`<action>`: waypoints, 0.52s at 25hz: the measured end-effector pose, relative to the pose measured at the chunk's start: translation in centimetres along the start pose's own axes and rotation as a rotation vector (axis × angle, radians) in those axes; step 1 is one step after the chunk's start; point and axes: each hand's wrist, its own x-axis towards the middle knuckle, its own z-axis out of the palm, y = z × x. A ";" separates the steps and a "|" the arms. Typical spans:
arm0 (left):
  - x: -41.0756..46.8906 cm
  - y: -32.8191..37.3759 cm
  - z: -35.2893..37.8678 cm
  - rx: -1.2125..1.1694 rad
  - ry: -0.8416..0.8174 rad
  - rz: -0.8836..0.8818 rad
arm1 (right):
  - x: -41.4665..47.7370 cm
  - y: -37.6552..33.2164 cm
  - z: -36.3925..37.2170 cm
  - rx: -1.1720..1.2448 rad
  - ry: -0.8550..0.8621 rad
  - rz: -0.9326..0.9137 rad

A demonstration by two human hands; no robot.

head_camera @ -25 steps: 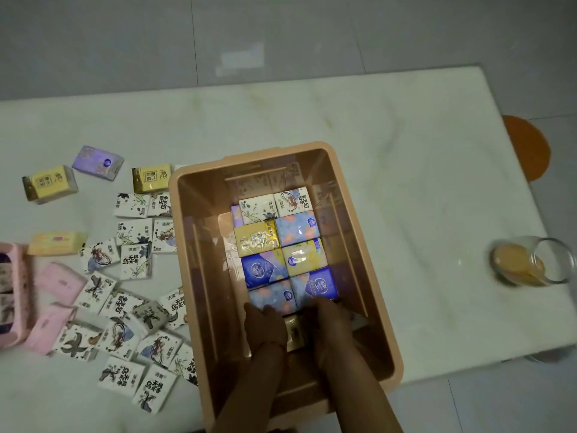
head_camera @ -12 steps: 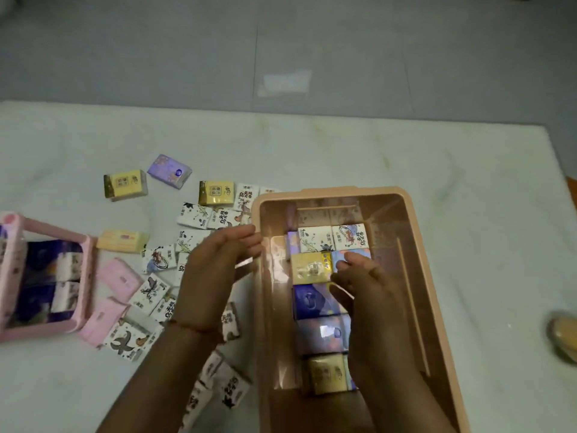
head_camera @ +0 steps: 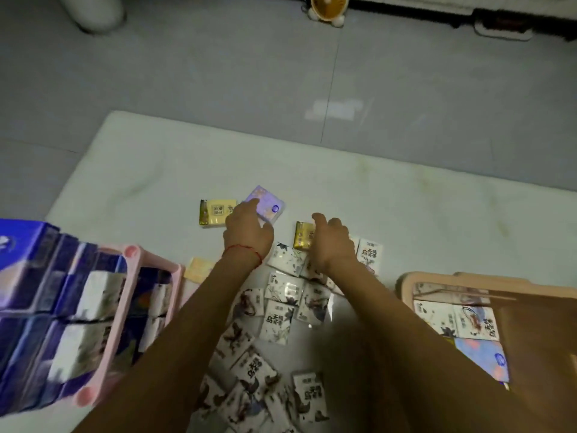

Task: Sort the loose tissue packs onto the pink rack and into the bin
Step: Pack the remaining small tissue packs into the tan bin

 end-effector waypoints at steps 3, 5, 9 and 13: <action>3.9 0.2 1.1 0.498 -0.185 0.236 | 1.9 1.2 1.5 -0.285 -0.026 -0.073; 5.6 0.1 2.5 0.701 -0.261 0.383 | 2.6 1.7 2.7 -0.365 0.025 -0.109; 7.9 -1.2 3.7 0.957 -0.309 0.459 | 3.4 2.2 3.2 -0.365 0.110 -0.146; 7.7 -0.6 2.0 0.924 -0.297 0.428 | 3.0 2.1 1.2 -0.378 0.129 -0.141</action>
